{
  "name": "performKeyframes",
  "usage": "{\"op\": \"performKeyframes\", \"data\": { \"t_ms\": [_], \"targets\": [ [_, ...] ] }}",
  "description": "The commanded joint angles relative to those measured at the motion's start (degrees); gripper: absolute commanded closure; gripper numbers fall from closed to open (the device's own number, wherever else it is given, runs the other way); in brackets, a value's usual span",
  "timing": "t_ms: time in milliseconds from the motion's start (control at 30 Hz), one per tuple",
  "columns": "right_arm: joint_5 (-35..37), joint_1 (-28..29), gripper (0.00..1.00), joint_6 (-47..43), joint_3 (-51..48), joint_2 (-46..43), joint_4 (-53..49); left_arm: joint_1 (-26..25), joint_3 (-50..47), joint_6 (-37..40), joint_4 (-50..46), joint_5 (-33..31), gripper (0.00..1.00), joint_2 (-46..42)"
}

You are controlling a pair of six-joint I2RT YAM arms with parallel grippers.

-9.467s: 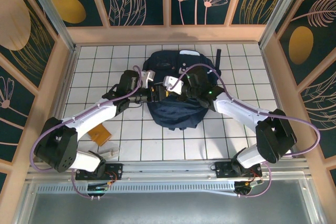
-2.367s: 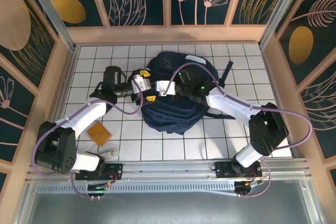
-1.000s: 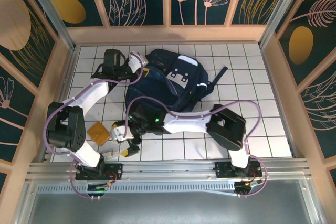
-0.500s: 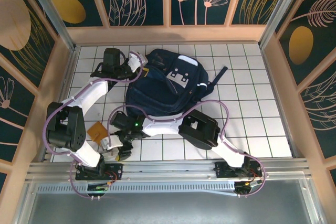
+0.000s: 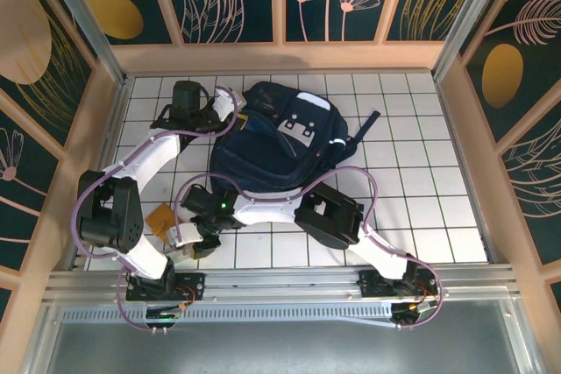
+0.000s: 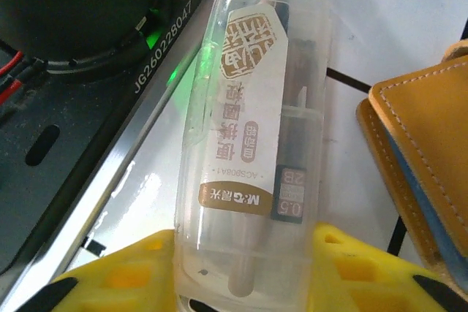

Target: Pack the student bag

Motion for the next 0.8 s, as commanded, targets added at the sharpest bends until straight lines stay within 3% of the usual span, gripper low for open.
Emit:
{"op": "performKeyframes", "data": {
  "t_ms": [0, 200, 467, 767],
  "targets": [
    [-2.9, -1.2, 0.73, 2.7, -0.2, 1.3, 0.4, 0.9, 1.6, -3.0, -0.1, 1.4, 1.0, -2.1],
    [-2.5, -2.4, 0.75, 5.8, -9.9, -6.9, 3.3, 0.9, 1.4, -2.3, -1.8, 2.0, 1.0, -3.3],
    [4.1, -6.8, 0.74, 17.7, -33.9, -30.2, 9.0, 0.9, 2.9, -5.9, -2.7, 3.6, 1.0, -3.8],
    [12.1, -15.6, 0.74, 27.7, -44.9, -53.4, 7.1, 0.8, 1.6, -10.7, -0.8, 5.2, 1.0, -4.9]
  ]
}}
